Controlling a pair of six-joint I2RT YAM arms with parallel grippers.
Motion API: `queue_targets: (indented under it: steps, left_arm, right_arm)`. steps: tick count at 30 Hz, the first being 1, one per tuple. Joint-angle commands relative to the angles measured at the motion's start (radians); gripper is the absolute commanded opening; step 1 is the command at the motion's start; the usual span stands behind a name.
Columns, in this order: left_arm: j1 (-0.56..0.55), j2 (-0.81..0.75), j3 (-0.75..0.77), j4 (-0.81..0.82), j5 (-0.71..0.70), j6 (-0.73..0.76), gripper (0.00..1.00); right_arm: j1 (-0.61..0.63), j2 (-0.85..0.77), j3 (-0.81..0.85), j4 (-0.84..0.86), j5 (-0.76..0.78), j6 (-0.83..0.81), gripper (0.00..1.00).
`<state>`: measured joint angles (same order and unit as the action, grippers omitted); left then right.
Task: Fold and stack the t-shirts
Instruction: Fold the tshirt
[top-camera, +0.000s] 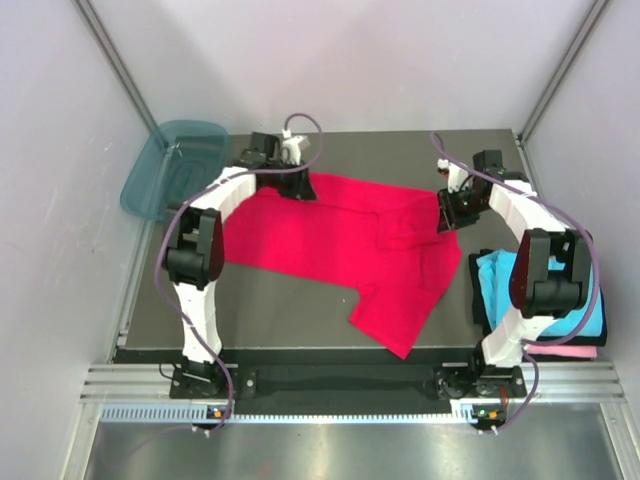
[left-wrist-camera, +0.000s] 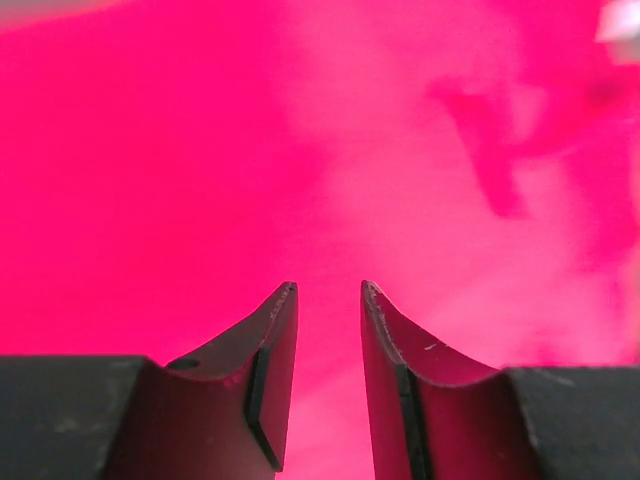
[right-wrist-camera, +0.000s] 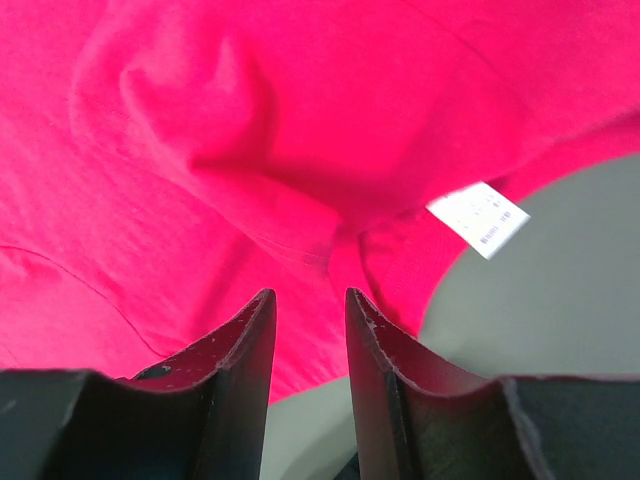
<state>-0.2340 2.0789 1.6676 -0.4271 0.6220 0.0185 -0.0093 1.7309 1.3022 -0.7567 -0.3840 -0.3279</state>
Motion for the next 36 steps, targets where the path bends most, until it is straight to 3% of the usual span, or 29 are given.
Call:
queue_targets:
  steps: [1, 4, 11, 36]
  left_arm:
    - [-0.109, 0.016, -0.048, 0.109, 0.203, -0.386, 0.36]
    - [-0.157, 0.053, -0.042, 0.198, 0.157, -0.523, 0.36]
    - [-0.203, 0.119, 0.000, 0.225, 0.127, -0.581, 0.40]
    - [-0.315, 0.247, 0.046, 0.268, 0.157, -0.629, 0.35]
  right_arm:
    - [-0.031, -0.021, 0.034, -0.016, -0.042, 0.006, 0.35]
    - [-0.041, 0.004, 0.043, -0.021, -0.053, 0.000, 0.35]
    - [-0.061, 0.061, 0.045, -0.029, -0.145, 0.009, 0.34]
    - [-0.107, 0.176, 0.026, 0.008, -0.295, 0.026, 0.27]
